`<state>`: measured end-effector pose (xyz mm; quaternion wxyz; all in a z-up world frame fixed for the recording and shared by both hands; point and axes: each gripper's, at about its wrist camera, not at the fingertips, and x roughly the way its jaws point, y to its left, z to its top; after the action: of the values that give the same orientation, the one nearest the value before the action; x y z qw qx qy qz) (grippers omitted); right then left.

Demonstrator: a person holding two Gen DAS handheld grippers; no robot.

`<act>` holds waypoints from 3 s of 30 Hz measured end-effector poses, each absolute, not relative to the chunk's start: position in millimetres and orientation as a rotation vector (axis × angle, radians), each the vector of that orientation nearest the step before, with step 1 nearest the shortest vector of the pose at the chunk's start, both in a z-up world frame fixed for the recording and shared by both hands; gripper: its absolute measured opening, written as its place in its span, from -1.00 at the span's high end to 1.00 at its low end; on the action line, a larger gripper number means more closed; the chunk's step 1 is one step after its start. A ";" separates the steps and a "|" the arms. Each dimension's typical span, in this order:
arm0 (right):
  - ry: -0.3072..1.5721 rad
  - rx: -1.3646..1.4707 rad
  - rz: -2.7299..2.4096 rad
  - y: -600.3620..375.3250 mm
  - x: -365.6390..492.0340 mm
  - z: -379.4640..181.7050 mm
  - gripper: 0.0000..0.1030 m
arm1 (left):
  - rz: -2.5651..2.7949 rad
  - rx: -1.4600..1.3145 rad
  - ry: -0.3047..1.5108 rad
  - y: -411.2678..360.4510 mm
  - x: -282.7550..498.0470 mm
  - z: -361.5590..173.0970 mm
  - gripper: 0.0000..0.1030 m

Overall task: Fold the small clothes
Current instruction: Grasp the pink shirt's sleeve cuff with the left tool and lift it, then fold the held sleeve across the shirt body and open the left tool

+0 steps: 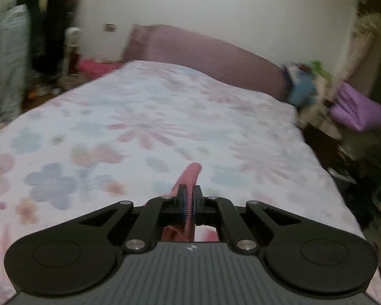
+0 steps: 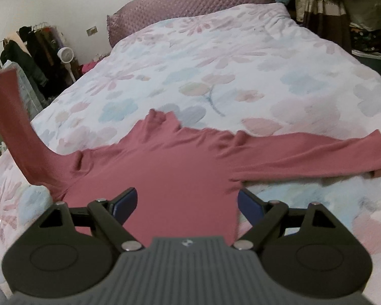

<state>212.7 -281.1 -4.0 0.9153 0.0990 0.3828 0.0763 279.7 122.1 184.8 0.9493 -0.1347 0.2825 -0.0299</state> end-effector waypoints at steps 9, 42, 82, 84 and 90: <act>0.753 0.255 0.128 -339.5 212.4 -3.2 -0.60 | -0.187 -0.253 0.763 -20.4 325.5 100.2 0.93; 0.987 0.495 0.117 -332.1 347.8 -101.6 0.30 | -0.042 -0.384 0.935 144.4 335.9 -38.4 -0.05; 0.933 0.181 0.162 -284.2 301.9 -103.3 0.75 | -0.098 -0.291 1.034 135.3 274.9 -86.2 0.50; 0.948 0.174 0.150 -284.6 305.9 -108.9 1.00 | -0.088 -0.261 1.051 132.2 276.1 -90.8 0.79; 0.941 0.066 0.122 -295.7 300.6 -91.9 1.00 | -0.077 -0.221 1.065 134.4 281.3 -88.3 0.91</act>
<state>300.6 -295.7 -91.9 0.8890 0.0318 0.4529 0.0589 281.3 134.4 -88.3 0.8549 -0.1052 0.5067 -0.0367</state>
